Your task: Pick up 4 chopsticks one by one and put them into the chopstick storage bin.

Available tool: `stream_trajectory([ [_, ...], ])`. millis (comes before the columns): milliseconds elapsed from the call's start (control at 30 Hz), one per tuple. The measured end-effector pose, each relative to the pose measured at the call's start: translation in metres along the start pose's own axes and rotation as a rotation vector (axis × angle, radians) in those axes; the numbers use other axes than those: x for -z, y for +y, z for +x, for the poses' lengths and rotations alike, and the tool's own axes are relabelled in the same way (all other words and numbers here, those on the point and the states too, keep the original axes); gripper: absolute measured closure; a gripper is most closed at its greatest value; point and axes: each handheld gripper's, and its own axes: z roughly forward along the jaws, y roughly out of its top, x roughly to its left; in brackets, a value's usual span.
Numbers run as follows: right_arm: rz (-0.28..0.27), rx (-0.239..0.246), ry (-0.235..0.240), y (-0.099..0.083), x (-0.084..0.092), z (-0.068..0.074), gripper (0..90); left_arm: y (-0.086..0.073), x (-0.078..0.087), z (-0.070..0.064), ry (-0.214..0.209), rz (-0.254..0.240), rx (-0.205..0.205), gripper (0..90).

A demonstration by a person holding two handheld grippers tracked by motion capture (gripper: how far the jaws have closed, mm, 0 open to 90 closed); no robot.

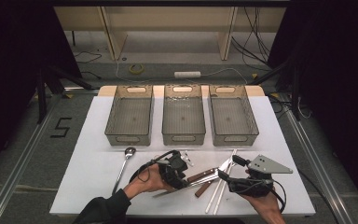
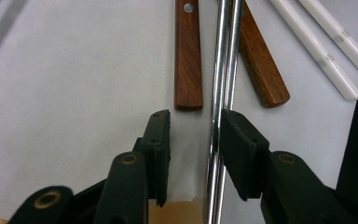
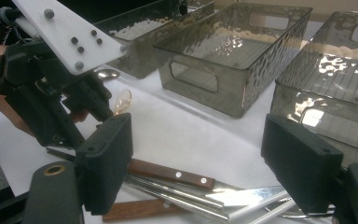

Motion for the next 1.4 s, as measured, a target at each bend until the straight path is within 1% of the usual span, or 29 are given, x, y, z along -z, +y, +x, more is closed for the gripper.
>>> stream_trajectory([
  [167,0.002,0.001,-0.002,-0.0001,-0.0002,-0.0003,26.1,-0.0005,-0.0020,0.0004,-0.006,0.004,0.020,64.9],
  [400,0.002,0.000,-0.001,0.0000,0.0000,-0.0003,26.2,-0.0004,-0.0057,-0.0005,-0.014,0.021,0.017,67.7],
  [567,0.001,-0.001,-0.001,0.0001,0.0001,-0.0005,26.2,-0.0006,-0.0073,-0.0011,-0.018,0.020,0.022,70.1],
  [633,0.002,0.000,-0.002,0.0001,0.0001,-0.0005,26.2,-0.0008,-0.0073,-0.0009,-0.021,0.026,0.013,71.3],
  [733,0.003,0.001,-0.002,0.0001,0.0000,-0.0004,26.3,-0.0009,-0.0072,-0.0007,-0.025,0.024,0.011,71.8],
  [967,0.005,0.001,-0.003,0.0002,0.0000,-0.0006,26.3,-0.0015,-0.0079,-0.0021,-0.029,0.018,0.004,76.0],
  [1067,0.006,0.002,-0.003,0.0002,0.0000,-0.0005,26.3,-0.0016,-0.0077,-0.0020,-0.033,0.024,-0.014,77.7],
  [1400,0.007,0.002,-0.002,0.0003,0.0000,-0.0005,26.4,-0.0025,-0.0083,-0.0036,-0.031,0.017,-0.036,83.1],
])
